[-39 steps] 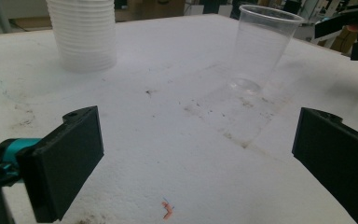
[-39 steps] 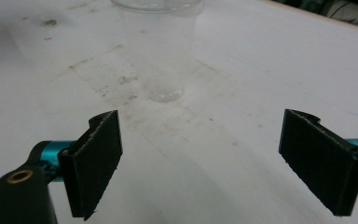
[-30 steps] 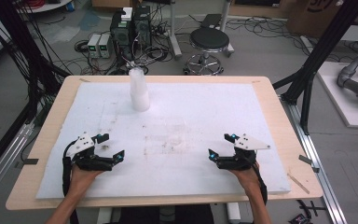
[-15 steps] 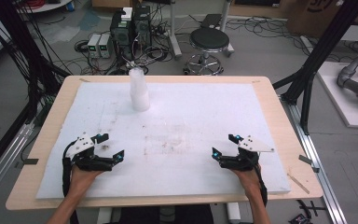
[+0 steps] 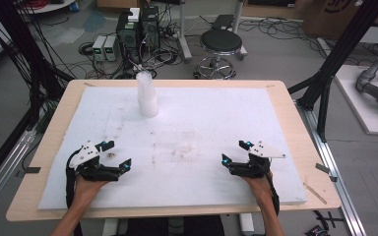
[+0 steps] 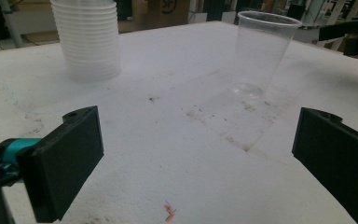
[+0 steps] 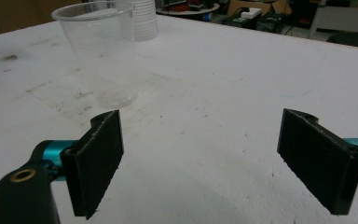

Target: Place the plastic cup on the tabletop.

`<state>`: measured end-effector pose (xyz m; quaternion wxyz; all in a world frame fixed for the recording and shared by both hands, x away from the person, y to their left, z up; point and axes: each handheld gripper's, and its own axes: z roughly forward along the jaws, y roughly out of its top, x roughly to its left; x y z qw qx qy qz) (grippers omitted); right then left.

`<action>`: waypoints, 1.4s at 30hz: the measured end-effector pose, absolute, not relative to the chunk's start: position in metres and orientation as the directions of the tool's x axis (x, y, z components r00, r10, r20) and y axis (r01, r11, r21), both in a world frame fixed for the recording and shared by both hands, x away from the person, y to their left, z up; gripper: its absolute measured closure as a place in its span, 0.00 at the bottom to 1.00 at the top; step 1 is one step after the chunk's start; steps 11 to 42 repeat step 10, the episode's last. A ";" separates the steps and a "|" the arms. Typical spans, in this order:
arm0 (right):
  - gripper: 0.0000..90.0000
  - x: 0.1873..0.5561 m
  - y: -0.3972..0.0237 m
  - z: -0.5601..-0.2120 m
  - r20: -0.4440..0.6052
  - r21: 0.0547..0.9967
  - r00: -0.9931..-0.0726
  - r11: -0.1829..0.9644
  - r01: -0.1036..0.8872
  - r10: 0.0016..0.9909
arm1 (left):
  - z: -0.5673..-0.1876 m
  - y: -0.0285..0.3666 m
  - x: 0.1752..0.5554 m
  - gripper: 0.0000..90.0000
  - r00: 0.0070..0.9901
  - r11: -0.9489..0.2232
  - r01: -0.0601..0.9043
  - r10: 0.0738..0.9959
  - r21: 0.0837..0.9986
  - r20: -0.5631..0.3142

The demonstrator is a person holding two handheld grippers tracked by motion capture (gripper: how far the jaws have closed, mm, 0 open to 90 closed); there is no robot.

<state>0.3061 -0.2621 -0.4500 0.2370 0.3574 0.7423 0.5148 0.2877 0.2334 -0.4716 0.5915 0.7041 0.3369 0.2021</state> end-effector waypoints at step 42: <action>0.16 0.310 -0.260 -0.450 0.039 0.937 -0.631 0.190 0.292 0.775 | -0.472 0.234 0.286 0.02 0.684 -0.059 0.237 0.719 0.970 -0.123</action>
